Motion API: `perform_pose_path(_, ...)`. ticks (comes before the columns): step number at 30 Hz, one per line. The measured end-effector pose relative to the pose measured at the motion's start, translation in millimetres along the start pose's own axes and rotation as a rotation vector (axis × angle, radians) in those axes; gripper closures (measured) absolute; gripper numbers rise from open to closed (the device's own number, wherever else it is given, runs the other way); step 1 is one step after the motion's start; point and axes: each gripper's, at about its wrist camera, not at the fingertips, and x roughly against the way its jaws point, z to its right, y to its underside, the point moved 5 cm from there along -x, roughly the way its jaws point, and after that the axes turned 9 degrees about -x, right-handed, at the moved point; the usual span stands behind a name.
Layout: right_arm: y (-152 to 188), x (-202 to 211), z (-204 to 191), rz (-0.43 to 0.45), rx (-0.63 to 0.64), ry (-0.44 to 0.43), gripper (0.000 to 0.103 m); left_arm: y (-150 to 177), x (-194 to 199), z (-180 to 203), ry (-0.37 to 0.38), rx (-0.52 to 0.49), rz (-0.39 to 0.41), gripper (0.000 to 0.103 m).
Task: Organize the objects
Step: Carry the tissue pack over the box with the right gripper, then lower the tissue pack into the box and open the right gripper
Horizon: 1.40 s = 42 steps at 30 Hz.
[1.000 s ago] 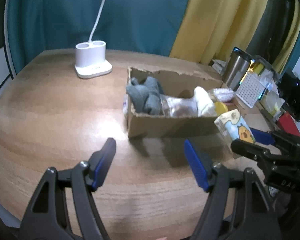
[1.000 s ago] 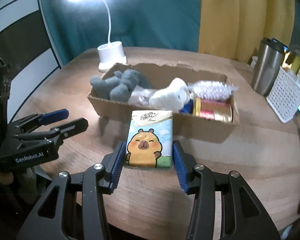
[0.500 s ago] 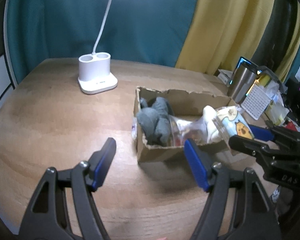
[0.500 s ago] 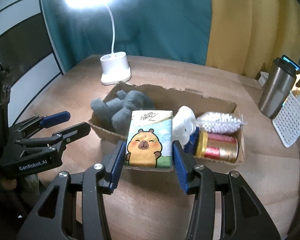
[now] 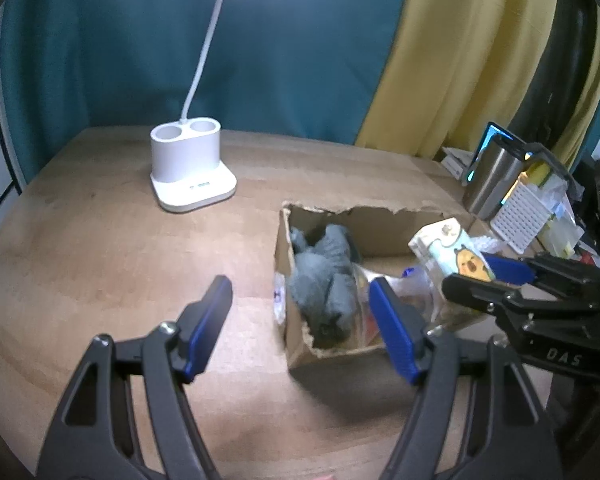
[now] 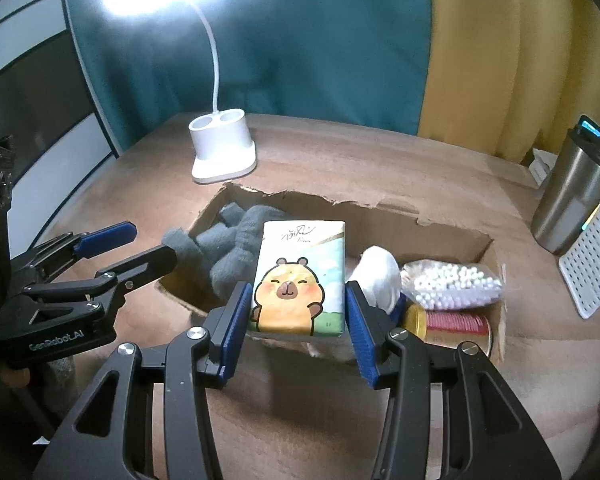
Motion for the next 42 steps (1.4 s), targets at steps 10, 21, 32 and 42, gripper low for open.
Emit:
perform_pose_path(10,-15,-22,8,-0.017,-0.033,0.001,0.054,-8,-18,-6,0.009,0.007,-0.016,0.031)
perform_pose_path(21,-22,-36,13,-0.036,-0.034,-0.002,0.054,-13,-31,-7,0.008,0.014,-0.024,0.031)
perform_pose_path(32,-28,-46,23,-0.050,-0.075,-0.002,0.042,-15,-36,-6,-0.002,0.012,-0.034,0.031)
perform_pose_path(42,-21,-32,22,-0.028,-0.070,-0.008,0.042,-16,-23,3,-0.006,0.000,-0.019,0.031)
